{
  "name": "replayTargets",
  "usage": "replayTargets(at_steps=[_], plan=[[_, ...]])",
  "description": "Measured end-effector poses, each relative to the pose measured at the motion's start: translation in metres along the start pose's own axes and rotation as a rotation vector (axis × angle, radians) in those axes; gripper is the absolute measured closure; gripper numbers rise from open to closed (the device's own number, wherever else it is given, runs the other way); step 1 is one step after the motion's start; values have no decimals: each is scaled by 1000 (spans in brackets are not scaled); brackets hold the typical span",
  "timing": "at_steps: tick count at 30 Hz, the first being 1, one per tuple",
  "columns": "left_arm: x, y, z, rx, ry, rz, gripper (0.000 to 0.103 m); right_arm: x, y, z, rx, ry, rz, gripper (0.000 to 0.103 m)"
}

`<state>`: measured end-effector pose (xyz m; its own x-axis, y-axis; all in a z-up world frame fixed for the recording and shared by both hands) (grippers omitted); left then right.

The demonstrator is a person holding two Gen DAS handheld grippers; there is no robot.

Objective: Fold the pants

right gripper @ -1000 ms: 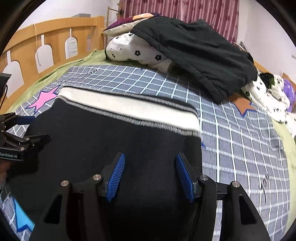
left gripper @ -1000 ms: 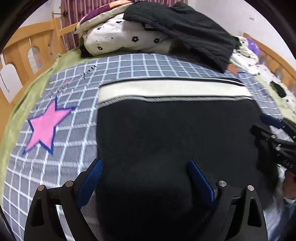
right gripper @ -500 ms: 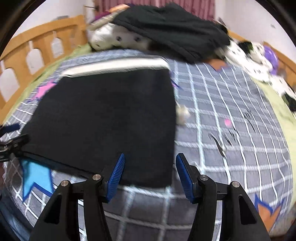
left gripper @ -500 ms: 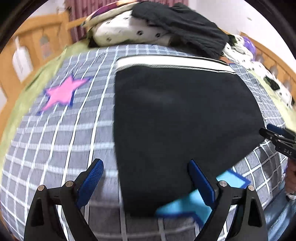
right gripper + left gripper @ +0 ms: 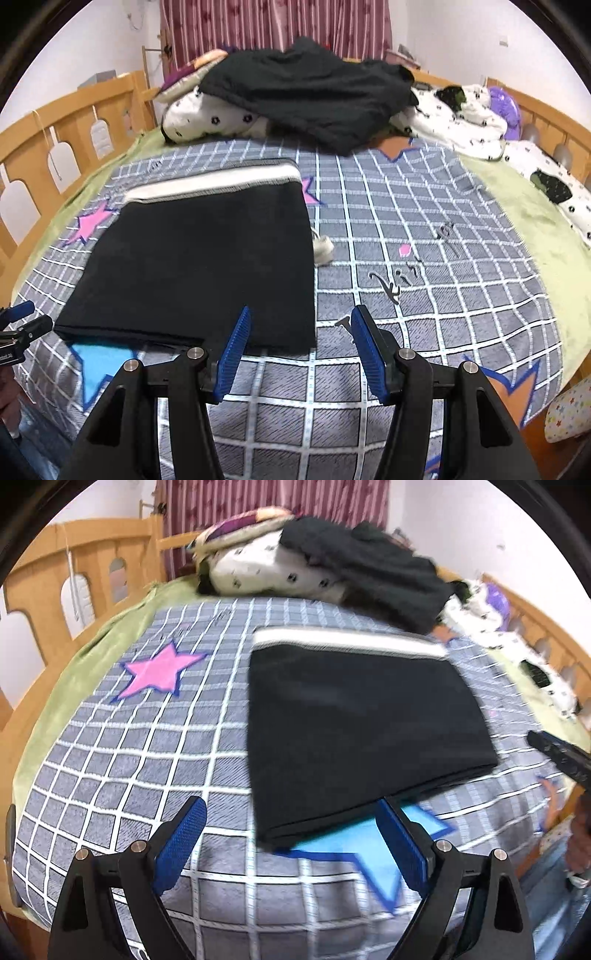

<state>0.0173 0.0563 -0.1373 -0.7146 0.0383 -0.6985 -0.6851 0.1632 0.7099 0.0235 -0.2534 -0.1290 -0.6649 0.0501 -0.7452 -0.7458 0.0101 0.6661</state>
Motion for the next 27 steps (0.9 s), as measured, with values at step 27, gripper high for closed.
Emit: replayTargets(at_steps=[27], plan=[[-29,79,-48,-80,3,-107,10,-11,71,40,9,51,-40,12]])
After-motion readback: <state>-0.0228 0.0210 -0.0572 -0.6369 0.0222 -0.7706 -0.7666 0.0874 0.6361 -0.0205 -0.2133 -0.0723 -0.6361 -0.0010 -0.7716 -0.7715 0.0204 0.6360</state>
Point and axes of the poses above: each gripper's, at about its wrist camera, not at the fingertips, and y roughly against the way its jaws point, z to its left, x to its underside, the point moved 8 cm from there along -y, roughly the way its jaws point, and after that the axes turned 2 degrees about -z, right-handed, at the moved point
